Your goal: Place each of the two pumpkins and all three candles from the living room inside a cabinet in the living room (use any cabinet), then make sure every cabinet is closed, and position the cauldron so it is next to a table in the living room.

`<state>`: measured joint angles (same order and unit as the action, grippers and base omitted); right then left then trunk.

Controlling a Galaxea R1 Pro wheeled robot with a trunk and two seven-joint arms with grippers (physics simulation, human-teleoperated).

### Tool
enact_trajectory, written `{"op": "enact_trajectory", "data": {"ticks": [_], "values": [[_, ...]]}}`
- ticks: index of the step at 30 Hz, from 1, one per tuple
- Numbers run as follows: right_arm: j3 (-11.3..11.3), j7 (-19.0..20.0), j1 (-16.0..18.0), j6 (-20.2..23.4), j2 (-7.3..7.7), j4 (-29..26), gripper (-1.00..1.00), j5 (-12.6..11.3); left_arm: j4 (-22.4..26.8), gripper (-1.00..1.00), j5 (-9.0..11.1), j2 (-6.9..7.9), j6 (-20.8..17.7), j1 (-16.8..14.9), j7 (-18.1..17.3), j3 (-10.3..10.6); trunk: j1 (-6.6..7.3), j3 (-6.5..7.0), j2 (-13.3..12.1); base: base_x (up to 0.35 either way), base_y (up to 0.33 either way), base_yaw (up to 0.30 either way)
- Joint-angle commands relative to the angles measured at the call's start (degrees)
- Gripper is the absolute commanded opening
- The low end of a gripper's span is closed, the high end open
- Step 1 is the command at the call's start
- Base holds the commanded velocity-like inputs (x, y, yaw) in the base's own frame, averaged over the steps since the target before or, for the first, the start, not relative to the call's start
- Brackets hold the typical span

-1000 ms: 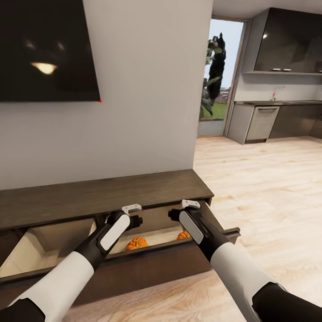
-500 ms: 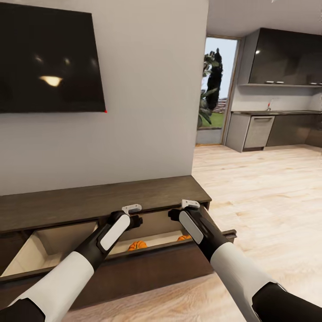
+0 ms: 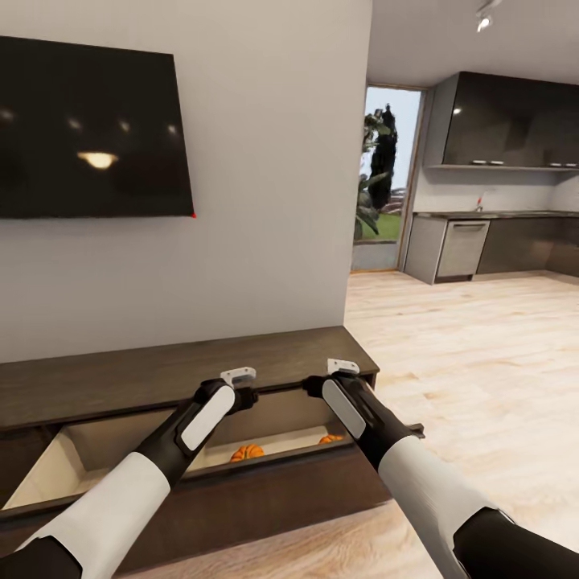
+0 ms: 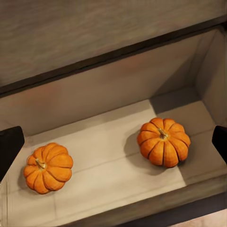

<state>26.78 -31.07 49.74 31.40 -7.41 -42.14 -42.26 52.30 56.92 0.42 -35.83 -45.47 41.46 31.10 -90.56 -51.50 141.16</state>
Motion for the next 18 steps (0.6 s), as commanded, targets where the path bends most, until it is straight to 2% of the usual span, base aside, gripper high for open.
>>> {"op": "enact_trajectory", "data": {"ticks": [1, 4, 7, 18], "values": [[0.21, -0.52, 0.04, 0.07, 0.04, -0.06, 1.00, -0.54, 0.08, 1.00, 0.34, -0.20, -0.05, -0.06, 0.53, 0.18, 0.24, 0.12, -0.39, 0.000, 0.000, 0.000], [0.21, -0.49, 0.03, -0.02, 0.07, -0.05, 1.00, -0.54, 0.08, 1.00, 0.13, -0.57, -0.10, -0.06, 0.54, 0.19, 0.90, 0.66, -1.59, -0.012, 0.000, 0.000], [0.21, -0.48, 0.01, -0.08, 0.10, -0.05, 1.00, -0.54, 0.08, 1.00, 0.06, -0.70, -0.11, -0.06, 0.54, 0.19, 1.55, 1.19, -2.79, -0.180, 0.000, 0.000], [0.21, -0.57, 0.02, -0.02, 0.11, -0.04, 1.00, -0.54, 0.08, 1.00, -0.05, -0.77, -0.12, -0.06, 0.63, 0.19, 3.97, 3.17, -7.20, -0.313, 0.000, 0.000]]}}
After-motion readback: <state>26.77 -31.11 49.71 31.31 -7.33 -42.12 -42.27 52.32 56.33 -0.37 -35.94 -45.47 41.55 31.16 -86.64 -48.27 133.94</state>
